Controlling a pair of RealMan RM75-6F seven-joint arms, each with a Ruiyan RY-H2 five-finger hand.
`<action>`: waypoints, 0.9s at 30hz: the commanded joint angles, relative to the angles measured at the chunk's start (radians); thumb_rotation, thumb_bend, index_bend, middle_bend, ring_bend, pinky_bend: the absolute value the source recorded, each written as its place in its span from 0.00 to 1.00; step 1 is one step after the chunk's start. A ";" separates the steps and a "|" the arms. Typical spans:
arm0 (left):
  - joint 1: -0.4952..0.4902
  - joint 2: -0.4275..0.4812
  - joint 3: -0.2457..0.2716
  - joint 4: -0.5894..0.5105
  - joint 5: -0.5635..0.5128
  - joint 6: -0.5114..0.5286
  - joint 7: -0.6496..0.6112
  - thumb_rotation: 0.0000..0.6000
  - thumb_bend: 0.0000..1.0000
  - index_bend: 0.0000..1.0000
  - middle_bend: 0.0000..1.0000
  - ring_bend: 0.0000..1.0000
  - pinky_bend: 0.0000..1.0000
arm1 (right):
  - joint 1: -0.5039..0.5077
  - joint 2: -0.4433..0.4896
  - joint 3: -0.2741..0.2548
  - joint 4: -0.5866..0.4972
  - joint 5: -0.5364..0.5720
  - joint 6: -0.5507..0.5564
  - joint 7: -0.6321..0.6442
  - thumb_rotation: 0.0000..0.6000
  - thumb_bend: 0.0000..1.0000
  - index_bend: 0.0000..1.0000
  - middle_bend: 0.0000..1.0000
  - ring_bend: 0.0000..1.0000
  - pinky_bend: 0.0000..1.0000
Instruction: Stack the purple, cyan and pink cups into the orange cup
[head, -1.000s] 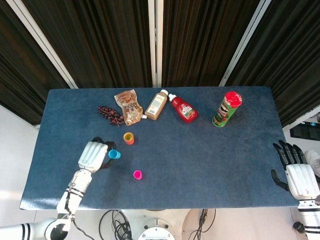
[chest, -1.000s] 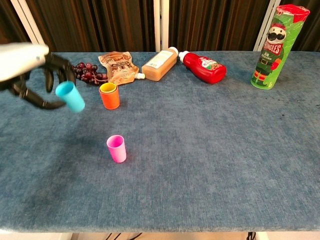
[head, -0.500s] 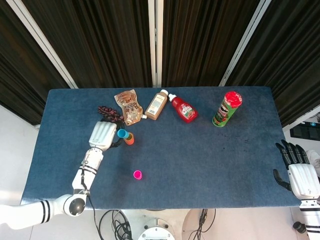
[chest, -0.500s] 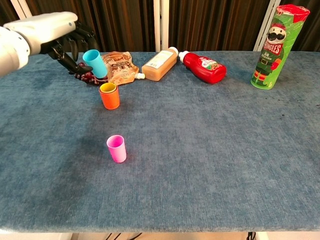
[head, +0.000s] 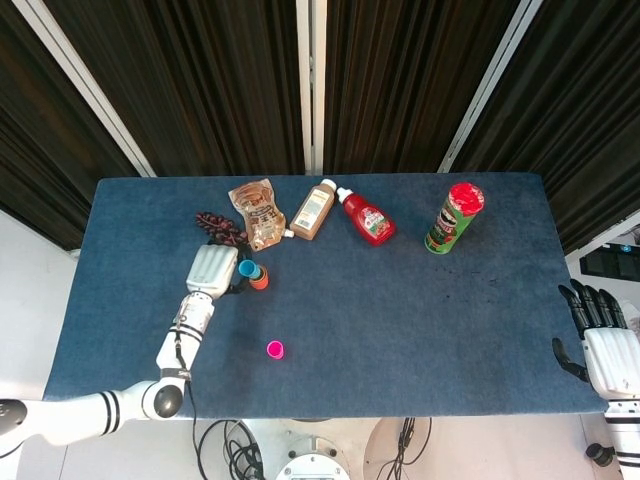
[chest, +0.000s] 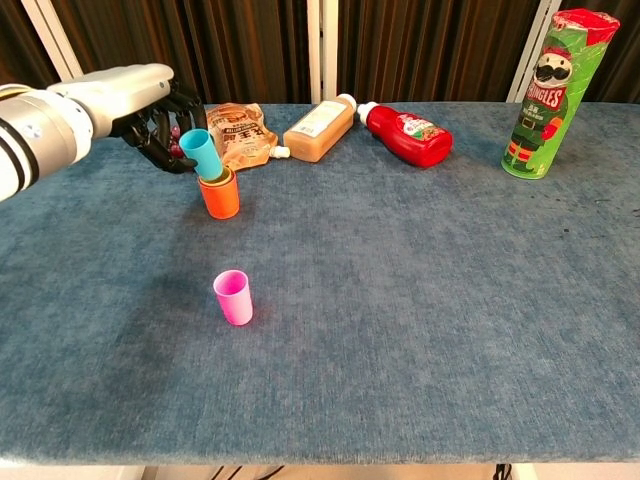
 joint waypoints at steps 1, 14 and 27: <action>-0.005 -0.006 0.006 0.008 0.004 0.000 -0.003 1.00 0.31 0.46 0.47 0.50 0.28 | 0.001 -0.001 -0.001 -0.002 -0.003 -0.001 -0.002 1.00 0.36 0.00 0.00 0.00 0.00; -0.005 0.007 0.030 -0.020 0.038 0.023 -0.015 1.00 0.28 0.15 0.23 0.25 0.24 | 0.001 0.000 -0.001 0.000 0.000 -0.006 0.002 1.00 0.36 0.00 0.00 0.00 0.00; 0.077 0.268 0.216 -0.465 0.132 0.155 0.247 1.00 0.26 0.28 0.30 0.30 0.35 | 0.005 0.006 -0.004 -0.009 -0.018 -0.004 0.009 1.00 0.36 0.00 0.00 0.00 0.00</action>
